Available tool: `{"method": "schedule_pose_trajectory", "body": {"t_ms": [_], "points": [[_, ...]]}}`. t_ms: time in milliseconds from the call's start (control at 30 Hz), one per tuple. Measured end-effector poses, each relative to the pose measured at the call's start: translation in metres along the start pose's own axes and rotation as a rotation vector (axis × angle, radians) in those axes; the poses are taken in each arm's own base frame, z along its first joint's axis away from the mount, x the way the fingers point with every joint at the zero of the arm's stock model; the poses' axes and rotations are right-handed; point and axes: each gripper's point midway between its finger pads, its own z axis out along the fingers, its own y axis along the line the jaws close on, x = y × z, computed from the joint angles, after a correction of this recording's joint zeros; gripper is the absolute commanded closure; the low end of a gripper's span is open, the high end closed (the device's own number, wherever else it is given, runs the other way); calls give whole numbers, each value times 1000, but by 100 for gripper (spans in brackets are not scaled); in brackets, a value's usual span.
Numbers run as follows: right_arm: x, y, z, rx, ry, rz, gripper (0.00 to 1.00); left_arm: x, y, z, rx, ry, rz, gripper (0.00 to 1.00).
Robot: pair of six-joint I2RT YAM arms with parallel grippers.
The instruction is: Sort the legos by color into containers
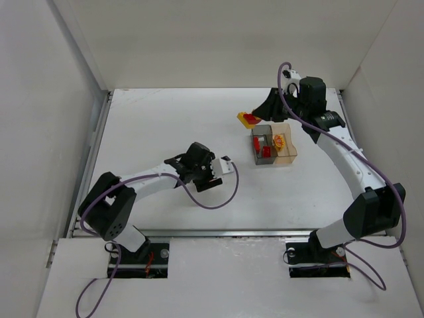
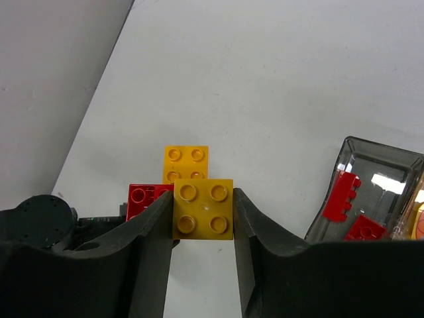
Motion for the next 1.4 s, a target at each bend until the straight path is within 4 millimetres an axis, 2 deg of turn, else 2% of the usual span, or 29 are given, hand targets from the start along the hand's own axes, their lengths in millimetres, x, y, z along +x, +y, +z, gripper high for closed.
{"method": "schedule_pose_trajectory", "body": {"t_ms": [200, 467, 600, 700, 833, 900, 967, 1067, 1200, 1400], "points": [[0, 0, 0, 0, 0, 0, 100, -9, 7, 0, -18, -16, 12, 26], [0, -1, -1, 8, 1, -4, 100, -17, 9, -2, -18, -35, -15, 26], [1, -1, -4, 13, 5, -10, 100, -39, 28, -10, -72, -74, -32, 26], [2, -1, -4, 13, 6, -10, 100, -59, 46, -27, -145, -134, 13, 24], [7, 0, -3, 10, 28, -10, 100, -99, 73, -74, -315, -308, 192, 20], [13, 3, 3, 0, 49, -10, 100, -120, 85, -101, -419, -399, 320, 4], [23, 10, 10, -15, 84, -10, 100, -136, 92, -119, -499, -453, 461, 0], [39, 24, 22, -44, 143, -16, 100, -152, 97, -128, -563, -477, 656, 0], [55, 42, 31, -74, 195, -23, 100, -163, 92, -131, -591, -481, 888, 0], [62, 57, 32, -92, 211, -9, 100, -171, 82, -130, -593, -489, 1094, 6]]}}
